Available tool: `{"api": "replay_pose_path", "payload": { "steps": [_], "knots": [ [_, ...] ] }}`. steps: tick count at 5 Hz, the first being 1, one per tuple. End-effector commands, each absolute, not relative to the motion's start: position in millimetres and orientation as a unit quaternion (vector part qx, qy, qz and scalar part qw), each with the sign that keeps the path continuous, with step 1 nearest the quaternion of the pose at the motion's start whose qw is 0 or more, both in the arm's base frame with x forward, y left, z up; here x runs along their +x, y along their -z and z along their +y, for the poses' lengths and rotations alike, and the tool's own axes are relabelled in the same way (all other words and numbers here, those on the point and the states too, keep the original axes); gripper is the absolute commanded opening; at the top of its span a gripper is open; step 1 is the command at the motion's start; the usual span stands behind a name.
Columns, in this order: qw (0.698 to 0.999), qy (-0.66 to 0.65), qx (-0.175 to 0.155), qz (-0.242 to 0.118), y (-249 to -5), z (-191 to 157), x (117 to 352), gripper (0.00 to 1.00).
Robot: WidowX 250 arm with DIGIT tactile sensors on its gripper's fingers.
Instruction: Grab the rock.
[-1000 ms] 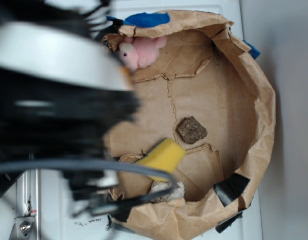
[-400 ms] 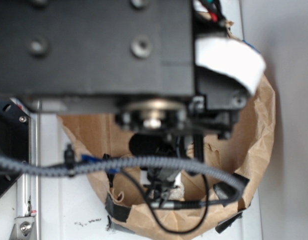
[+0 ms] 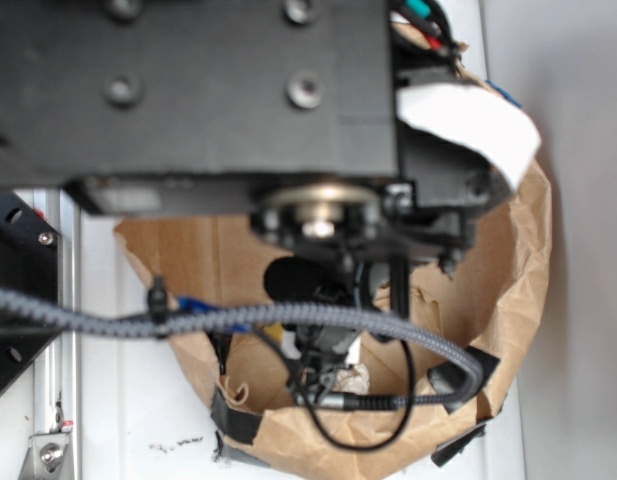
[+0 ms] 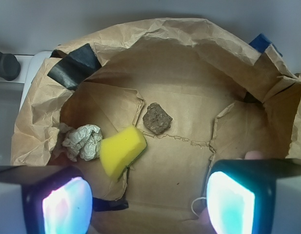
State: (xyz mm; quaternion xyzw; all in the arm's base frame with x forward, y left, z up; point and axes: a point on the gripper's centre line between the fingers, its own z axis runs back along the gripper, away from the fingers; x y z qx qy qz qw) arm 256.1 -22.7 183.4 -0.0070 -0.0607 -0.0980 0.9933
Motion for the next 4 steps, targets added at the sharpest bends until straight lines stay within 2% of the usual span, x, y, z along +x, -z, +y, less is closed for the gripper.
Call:
{"api": "replay_pose_path", "payload": {
  "steps": [1, 2, 3, 4],
  "knots": [
    [0.993, 0.092, -0.007, -0.076, -192, -22, 257, 1.00],
    [0.991, 0.114, 0.026, -0.061, -142, -21, 268, 1.00],
    [0.992, 0.097, 0.066, -0.052, -114, -21, 273, 1.00],
    [0.992, 0.100, 0.063, -0.042, -99, -22, 277, 1.00]
  ]
}}
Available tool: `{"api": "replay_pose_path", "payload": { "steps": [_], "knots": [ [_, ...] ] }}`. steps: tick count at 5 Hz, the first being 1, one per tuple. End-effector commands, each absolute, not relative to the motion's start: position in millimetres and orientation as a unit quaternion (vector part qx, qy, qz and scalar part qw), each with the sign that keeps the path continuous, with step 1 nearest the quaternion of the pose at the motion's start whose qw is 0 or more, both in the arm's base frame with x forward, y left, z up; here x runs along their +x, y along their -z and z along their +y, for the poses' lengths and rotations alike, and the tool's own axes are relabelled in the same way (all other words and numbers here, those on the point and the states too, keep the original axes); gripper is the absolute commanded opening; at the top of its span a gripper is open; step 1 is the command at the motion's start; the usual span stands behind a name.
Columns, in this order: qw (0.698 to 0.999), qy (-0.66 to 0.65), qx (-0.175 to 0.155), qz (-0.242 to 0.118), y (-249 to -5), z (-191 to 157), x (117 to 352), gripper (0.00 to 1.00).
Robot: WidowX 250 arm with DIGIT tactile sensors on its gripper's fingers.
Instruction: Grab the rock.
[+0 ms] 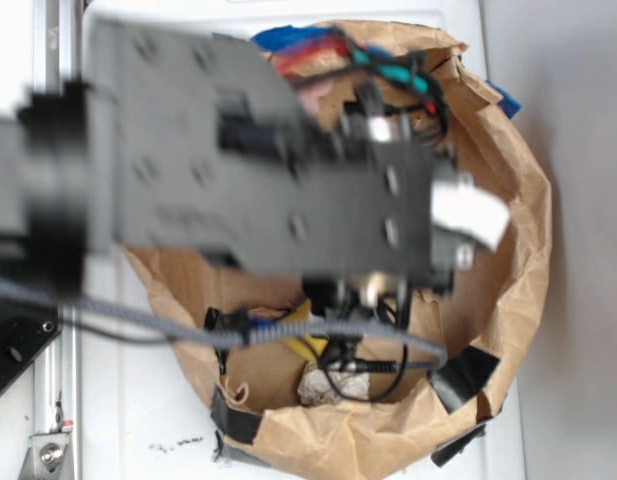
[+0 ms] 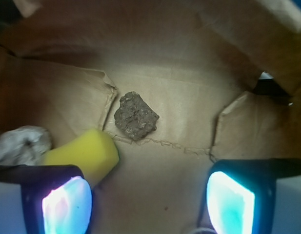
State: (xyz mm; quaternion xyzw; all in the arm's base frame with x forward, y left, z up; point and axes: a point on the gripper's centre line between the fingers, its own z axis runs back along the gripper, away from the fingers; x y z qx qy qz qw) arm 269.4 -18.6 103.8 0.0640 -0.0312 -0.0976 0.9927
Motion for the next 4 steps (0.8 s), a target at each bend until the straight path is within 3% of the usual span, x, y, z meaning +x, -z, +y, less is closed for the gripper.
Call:
{"api": "replay_pose_path", "payload": {
  "steps": [1, 4],
  "knots": [
    [0.992, 0.092, 0.059, -0.067, -98, -25, 288, 1.00],
    [0.992, 0.085, 0.029, -0.091, -90, -26, 315, 1.00]
  ]
}}
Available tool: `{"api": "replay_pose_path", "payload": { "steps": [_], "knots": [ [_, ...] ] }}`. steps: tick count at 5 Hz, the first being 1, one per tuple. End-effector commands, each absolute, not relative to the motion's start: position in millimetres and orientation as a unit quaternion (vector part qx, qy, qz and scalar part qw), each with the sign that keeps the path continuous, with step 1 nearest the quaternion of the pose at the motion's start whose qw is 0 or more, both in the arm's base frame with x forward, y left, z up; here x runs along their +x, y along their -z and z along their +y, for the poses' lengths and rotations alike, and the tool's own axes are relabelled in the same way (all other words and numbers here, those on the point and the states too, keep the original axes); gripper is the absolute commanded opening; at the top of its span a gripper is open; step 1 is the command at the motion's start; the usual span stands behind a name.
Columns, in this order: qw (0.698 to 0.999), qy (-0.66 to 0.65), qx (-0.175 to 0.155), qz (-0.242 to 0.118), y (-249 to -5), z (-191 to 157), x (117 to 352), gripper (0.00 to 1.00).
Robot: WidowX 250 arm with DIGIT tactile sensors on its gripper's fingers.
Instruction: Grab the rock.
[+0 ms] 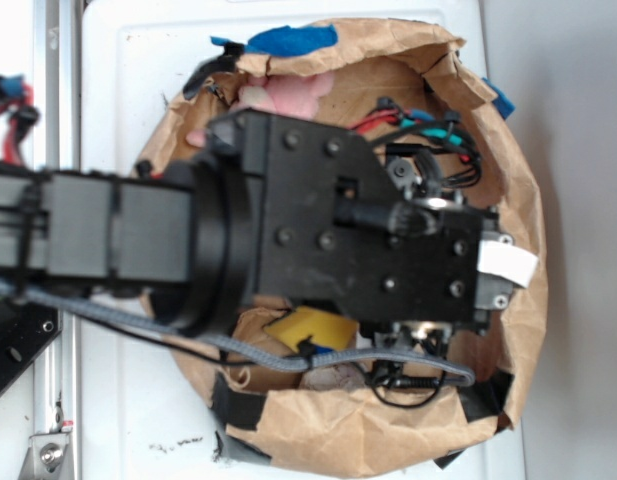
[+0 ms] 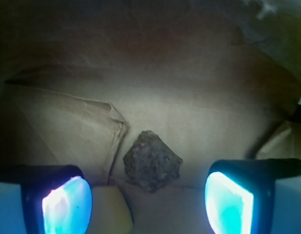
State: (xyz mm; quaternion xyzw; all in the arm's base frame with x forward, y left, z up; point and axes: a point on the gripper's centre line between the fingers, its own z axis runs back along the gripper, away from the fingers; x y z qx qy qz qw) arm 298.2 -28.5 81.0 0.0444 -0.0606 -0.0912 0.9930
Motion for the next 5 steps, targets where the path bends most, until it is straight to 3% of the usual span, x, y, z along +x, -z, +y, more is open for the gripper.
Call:
{"api": "replay_pose_path", "payload": {
  "steps": [1, 3, 4, 5],
  "knots": [
    [0.991, 0.091, 0.018, -0.095, -86, -38, 309, 1.00],
    [0.991, 0.104, 0.032, -0.082, -67, -51, 294, 1.00],
    [0.989, 0.129, 0.026, -0.065, -42, -55, 290, 1.00],
    [0.989, 0.117, 0.023, -0.082, -44, -39, 297, 1.00]
  ]
}}
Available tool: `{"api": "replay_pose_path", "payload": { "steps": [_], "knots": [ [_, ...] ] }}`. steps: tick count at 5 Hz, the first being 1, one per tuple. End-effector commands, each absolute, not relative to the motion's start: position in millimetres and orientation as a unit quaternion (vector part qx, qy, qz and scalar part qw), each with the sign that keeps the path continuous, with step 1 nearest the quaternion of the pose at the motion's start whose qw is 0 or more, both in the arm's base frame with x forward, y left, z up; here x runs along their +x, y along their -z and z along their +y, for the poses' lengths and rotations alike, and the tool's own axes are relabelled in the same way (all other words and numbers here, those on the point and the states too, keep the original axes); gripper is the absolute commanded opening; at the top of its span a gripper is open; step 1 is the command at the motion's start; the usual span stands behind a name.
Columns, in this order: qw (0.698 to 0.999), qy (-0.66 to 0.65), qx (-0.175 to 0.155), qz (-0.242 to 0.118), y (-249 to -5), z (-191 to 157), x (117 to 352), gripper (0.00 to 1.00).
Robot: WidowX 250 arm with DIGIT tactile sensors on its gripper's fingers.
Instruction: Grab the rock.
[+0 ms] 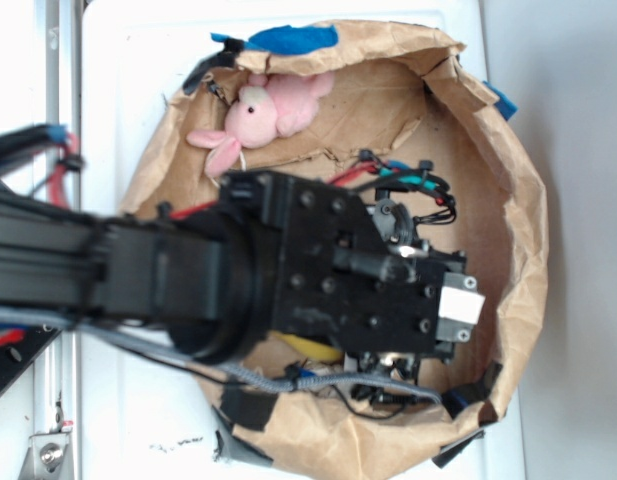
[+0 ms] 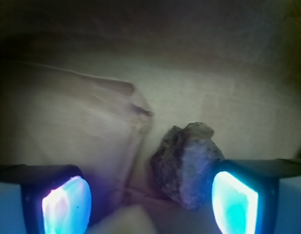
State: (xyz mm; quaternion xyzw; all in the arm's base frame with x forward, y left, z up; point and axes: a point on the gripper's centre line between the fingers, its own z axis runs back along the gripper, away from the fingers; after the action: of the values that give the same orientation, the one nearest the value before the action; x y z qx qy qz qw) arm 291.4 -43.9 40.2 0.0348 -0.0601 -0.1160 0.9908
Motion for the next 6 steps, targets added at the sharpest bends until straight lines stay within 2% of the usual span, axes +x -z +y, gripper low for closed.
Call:
{"api": "replay_pose_path", "payload": {
  "steps": [1, 4, 6],
  "knots": [
    [0.991, 0.106, -0.004, -0.081, -47, -24, 305, 1.00],
    [0.993, 0.089, 0.001, -0.075, -45, -3, 310, 1.00],
    [0.991, 0.107, -0.004, -0.084, -53, -16, 313, 1.00]
  ]
}}
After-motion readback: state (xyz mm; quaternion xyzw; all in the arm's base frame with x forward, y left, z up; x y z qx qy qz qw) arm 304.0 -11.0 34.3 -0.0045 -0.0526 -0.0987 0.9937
